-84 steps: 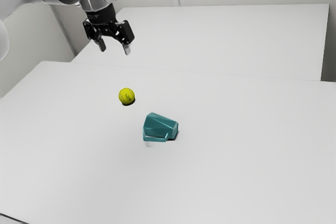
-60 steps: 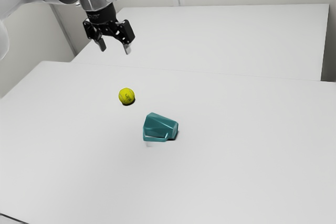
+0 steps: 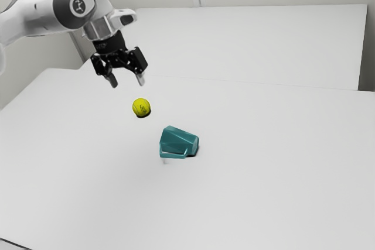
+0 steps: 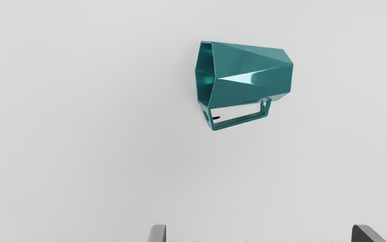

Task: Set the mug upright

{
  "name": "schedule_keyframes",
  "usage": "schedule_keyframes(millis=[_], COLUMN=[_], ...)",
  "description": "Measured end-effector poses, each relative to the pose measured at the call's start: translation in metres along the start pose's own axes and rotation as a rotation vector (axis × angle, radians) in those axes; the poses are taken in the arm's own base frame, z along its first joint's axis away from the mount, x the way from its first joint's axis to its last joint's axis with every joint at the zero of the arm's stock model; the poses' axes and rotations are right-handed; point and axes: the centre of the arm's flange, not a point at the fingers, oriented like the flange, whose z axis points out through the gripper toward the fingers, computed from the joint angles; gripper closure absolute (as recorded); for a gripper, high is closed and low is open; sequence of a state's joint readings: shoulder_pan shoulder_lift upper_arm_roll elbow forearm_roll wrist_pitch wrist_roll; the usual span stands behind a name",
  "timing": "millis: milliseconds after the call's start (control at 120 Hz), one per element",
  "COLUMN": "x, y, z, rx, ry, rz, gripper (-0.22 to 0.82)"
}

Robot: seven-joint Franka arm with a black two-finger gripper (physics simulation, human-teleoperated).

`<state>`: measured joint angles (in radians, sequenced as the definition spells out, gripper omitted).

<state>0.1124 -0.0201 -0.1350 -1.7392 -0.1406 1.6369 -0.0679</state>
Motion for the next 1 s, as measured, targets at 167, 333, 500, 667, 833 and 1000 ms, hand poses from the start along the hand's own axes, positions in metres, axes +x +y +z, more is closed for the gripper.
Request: schedule_keyframes(millis=[167, 333, 500, 667, 833, 1000], x=[-0.004, 0.004, 0.014, 0.03, 0.041, 0.053], y=[-0.012, -0.034, -0.065, -0.122, -0.13, -0.135], z=[0.045, 0.087, 0.128, 0.17, 0.205, 0.23], rx=[-0.154, -0.31, -0.458, -0.578, -0.645, -0.721], ry=[-0.055, -0.051, -0.022, 0.033, 0.062, 0.11], rz=[-0.032, -0.008, 0.049, 0.065, 0.15, 0.216], gripper=[0.0, 0.0, 0.0, 0.0, 0.0, 0.0])
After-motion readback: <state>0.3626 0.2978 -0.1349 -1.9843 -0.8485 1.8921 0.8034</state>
